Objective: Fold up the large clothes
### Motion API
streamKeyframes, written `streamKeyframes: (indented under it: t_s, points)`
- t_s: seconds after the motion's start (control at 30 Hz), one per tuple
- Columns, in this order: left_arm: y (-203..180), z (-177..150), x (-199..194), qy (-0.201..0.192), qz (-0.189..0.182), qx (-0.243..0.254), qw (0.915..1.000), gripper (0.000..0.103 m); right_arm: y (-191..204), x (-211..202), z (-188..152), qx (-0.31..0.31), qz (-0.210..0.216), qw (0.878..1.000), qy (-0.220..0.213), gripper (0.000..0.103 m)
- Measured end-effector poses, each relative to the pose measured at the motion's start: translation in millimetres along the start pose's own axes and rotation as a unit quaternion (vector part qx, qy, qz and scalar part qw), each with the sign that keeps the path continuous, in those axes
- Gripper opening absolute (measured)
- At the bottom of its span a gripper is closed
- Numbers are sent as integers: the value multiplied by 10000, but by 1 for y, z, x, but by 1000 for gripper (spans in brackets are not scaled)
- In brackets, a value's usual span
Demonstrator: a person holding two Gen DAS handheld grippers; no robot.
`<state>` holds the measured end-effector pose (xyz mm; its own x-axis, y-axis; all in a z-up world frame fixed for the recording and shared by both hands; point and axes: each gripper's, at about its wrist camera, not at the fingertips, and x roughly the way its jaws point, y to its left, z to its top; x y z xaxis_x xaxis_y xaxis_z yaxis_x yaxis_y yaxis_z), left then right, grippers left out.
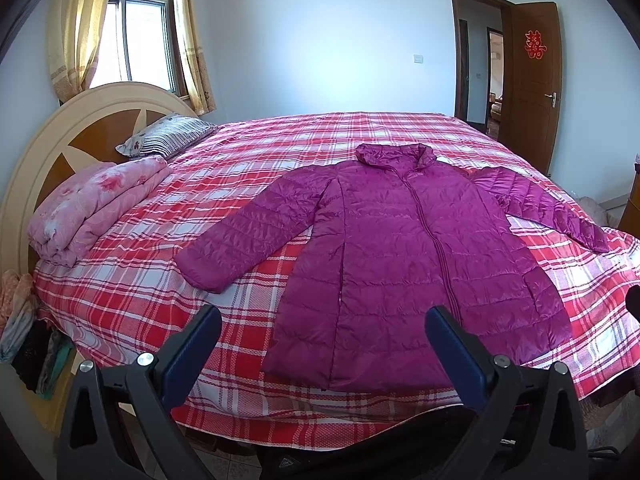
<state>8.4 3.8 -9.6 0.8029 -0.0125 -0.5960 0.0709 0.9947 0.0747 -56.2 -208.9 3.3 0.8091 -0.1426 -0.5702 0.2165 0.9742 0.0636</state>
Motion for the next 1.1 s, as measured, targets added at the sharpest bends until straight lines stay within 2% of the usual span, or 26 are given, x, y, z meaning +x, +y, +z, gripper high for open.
streamKeyframes:
  t_s: [0.43,0.5,0.57,0.63,0.83,1.03,1.1]
  points:
    - [0,1,11,212,-185,3,9996,102,-7,10,-1,123,92,9997,214,103]
    - [0,2,17,319,-323,14,9990,102,-11,17,-2,196,238,9990,323,103]
    - [-1,4,26,440,-461,40,9980,102,-20,29,-2,301,645,9964,469,103]
    - [-1,7,34,430,-589,61,9973,102,-28,40,-2,343,707,9954,549,103]
    - [1,37,75,312,-399,123,9986,102,-89,83,6,773,268,9958,407,103]
    - [-7,60,132,349,-206,170,9990,102,-160,125,22,1244,-228,9912,400,103]
    - [-11,64,153,363,-210,166,9990,102,-189,141,30,1456,-481,9873,413,100]
